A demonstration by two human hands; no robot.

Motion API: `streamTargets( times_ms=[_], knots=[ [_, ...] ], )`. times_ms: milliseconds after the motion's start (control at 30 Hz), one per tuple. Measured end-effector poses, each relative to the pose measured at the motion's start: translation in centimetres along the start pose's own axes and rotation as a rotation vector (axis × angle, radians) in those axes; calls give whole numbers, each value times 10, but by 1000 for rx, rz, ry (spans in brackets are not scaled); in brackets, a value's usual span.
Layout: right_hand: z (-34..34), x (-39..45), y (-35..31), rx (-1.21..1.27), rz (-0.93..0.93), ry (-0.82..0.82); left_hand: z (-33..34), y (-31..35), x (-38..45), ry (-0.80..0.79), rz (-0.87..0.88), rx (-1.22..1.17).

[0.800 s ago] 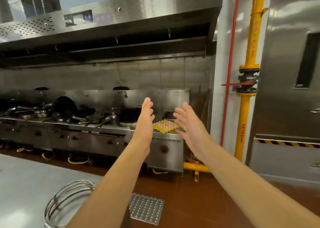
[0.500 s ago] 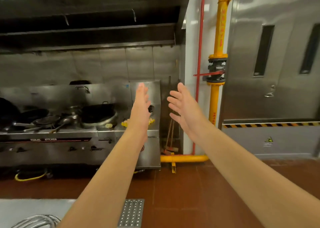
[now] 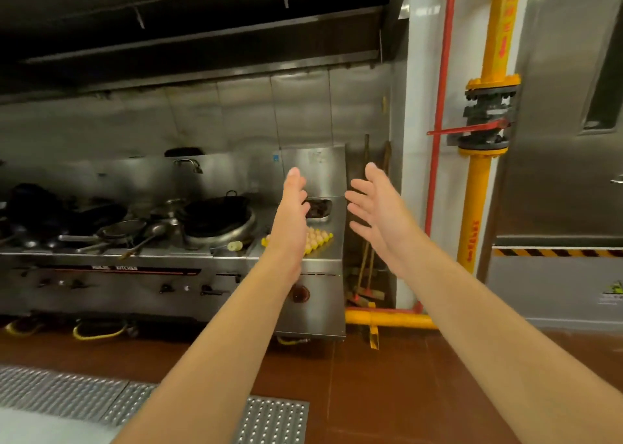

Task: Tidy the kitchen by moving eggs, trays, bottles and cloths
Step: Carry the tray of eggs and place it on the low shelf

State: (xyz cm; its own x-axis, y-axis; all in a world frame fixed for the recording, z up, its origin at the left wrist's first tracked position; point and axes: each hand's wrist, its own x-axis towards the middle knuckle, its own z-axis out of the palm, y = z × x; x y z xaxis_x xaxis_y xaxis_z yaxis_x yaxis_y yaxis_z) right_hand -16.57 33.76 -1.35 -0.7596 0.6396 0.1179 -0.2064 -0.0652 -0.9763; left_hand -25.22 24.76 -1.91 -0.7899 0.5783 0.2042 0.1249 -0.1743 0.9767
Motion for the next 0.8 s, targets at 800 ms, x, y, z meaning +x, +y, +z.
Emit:
streamTargets(
  times_ms=[800],
  knots=[
    [55,365,108,-21,175,-162,-70,-126,341,236,-116,-33]
  ],
)
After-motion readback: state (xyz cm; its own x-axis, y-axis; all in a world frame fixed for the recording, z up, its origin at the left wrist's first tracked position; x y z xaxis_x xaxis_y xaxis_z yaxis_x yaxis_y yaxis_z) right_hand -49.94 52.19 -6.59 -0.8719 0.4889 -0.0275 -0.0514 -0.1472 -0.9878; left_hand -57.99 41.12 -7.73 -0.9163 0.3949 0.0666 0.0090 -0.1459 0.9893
